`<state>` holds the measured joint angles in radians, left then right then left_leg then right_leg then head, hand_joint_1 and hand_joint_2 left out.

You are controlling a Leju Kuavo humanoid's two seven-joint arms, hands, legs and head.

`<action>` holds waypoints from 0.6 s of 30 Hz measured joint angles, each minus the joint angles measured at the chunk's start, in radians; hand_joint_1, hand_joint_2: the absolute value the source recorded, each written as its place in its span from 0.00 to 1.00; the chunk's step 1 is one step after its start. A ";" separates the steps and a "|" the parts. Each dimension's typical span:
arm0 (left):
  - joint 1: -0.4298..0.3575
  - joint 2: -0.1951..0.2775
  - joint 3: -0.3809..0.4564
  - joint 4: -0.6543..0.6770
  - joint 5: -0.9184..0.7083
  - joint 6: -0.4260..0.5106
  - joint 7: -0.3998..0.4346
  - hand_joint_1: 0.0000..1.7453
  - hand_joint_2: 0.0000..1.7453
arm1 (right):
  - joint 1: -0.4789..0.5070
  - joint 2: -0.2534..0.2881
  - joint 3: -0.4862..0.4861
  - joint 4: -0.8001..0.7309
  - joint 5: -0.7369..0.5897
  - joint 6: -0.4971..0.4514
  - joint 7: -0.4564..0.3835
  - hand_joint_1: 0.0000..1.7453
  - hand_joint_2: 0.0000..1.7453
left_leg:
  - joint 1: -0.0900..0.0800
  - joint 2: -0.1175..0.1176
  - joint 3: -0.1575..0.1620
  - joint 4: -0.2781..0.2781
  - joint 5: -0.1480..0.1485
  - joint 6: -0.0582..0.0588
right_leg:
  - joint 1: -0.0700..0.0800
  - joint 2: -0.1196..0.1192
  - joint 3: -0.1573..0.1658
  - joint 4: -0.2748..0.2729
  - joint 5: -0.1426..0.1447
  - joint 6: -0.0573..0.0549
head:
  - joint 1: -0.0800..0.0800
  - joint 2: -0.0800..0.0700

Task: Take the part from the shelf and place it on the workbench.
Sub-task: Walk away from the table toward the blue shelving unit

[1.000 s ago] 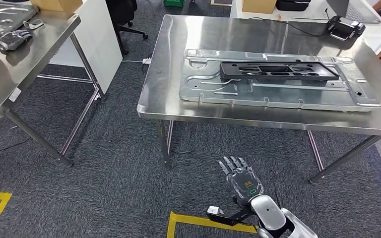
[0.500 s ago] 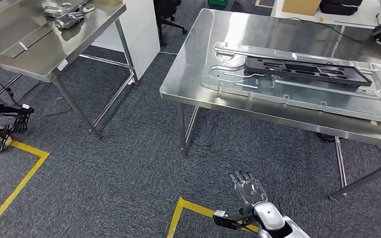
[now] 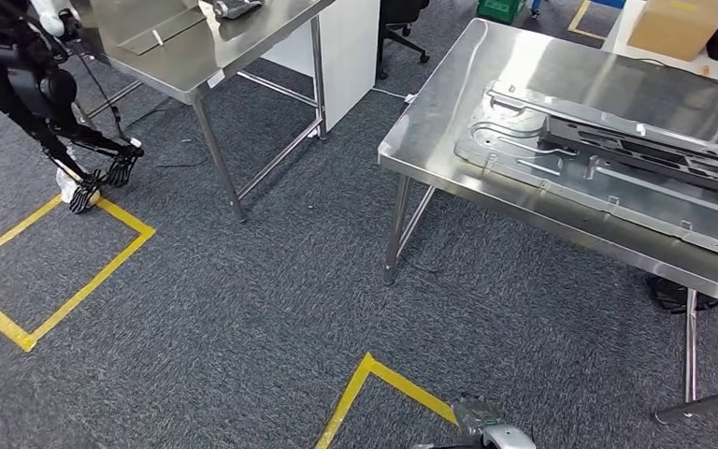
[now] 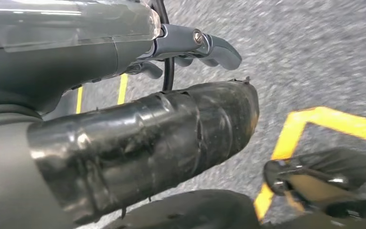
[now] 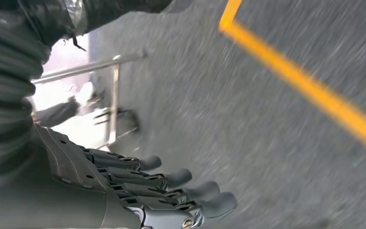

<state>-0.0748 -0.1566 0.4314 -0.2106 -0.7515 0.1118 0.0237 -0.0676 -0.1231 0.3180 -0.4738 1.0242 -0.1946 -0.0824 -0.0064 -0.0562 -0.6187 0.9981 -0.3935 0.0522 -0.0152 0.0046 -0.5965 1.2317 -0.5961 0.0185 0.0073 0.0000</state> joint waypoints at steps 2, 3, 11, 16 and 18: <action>-0.001 0.000 0.000 0.000 -0.004 -0.004 0.000 0.00 0.00 | -0.008 0.008 -0.013 0.038 -0.026 0.031 -0.030 0.00 1.00 | 0.002 -0.026 -0.032 0.018 0.015 -0.011 | -0.004 0.038 0.085 -0.131 0.031 -0.002 | 0.000 0.000; -0.002 0.000 0.000 0.000 -0.005 -0.005 -0.001 0.00 0.00 | -0.011 0.013 -0.020 0.056 -0.036 0.042 -0.041 0.00 1.00 | 0.002 -0.037 -0.042 0.025 0.023 -0.018 | -0.005 0.058 0.111 -0.177 0.035 -0.004 | 0.000 0.000; -0.002 -0.001 0.002 0.000 -0.007 -0.015 -0.005 0.00 0.00 | -0.014 0.054 -0.057 0.147 -0.072 0.096 -0.050 0.00 1.00 | 0.008 0.023 -0.118 0.181 -0.116 -0.061 | -0.001 -0.012 0.066 -0.219 0.094 -0.051 | -0.001 0.000; -0.006 -0.002 0.002 0.000 -0.009 -0.014 -0.008 0.00 0.00 | -0.016 0.076 -0.078 0.174 -0.106 0.105 -0.055 0.00 1.00 | 0.026 0.063 -0.045 0.272 -0.121 -0.080 | 0.003 -0.093 -0.003 -0.210 0.138 -0.042 | -0.002 0.000; -0.008 -0.002 0.002 -0.002 -0.010 -0.012 -0.014 0.00 0.00 | -0.015 0.083 -0.090 0.180 -0.124 0.111 -0.067 0.00 1.00 | 0.023 0.107 0.086 0.118 -0.117 -0.076 | 0.004 -0.118 -0.016 -0.204 0.151 -0.032 | -0.002 0.000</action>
<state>-0.0827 -0.1584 0.4339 -0.2121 -0.7612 0.0993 0.0092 -0.0829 -0.0398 0.2276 -0.2935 0.8997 -0.0835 -0.1491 0.0163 0.0511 -0.5324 1.1157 -0.5108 -0.0235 -0.0109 -0.1136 -0.6125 1.0275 -0.4452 -0.0140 0.0057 -0.0002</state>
